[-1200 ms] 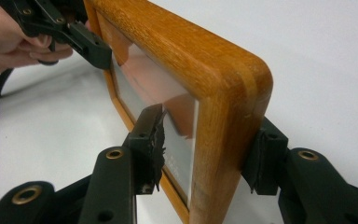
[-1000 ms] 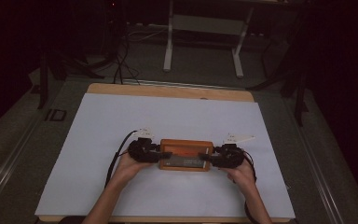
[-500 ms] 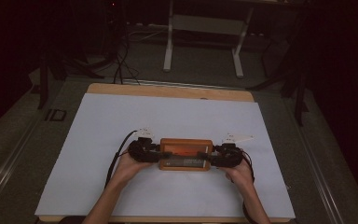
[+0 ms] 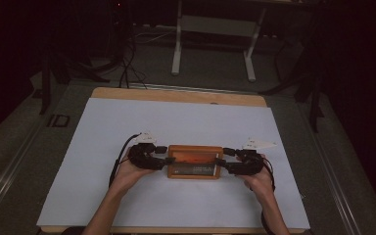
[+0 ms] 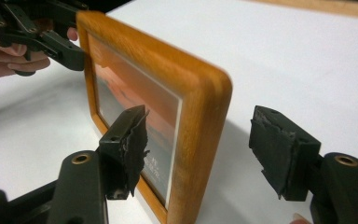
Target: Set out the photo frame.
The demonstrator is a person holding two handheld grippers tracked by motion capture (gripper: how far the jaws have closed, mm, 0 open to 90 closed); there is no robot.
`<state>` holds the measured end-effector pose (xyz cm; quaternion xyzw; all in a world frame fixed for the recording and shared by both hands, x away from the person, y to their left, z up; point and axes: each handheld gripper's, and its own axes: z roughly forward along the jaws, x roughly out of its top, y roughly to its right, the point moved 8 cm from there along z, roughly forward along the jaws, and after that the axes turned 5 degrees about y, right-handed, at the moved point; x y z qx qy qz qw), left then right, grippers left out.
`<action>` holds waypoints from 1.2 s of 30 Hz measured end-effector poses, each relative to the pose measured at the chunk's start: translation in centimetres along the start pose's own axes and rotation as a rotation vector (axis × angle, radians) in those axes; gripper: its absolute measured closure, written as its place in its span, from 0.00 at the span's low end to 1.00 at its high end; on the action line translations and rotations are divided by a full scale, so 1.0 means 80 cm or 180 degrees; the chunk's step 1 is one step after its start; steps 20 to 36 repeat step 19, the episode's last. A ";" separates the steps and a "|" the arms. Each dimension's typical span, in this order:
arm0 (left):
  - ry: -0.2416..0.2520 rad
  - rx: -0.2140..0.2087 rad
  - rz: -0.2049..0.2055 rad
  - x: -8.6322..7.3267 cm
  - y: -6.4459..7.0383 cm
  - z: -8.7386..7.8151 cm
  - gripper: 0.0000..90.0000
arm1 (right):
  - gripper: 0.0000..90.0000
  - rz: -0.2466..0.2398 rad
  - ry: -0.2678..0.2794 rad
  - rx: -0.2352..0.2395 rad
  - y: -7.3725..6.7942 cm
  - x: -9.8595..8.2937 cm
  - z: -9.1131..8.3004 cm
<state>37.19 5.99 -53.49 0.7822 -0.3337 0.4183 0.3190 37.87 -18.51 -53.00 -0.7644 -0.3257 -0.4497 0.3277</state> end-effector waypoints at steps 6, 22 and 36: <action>0.0142 0.0127 0.0020 0.012 -0.007 -0.021 0.43 | 0.39 -0.0022 0.0085 -0.0042 0.005 0.010 -0.018; 0.0013 0.1081 0.0076 0.003 -0.059 -0.053 0.43 | 0.37 -0.0041 -0.0143 -0.0585 0.041 -0.004 -0.035; 0.0013 0.1081 0.0076 0.003 -0.059 -0.053 0.43 | 0.37 -0.0041 -0.0143 -0.0585 0.041 -0.004 -0.035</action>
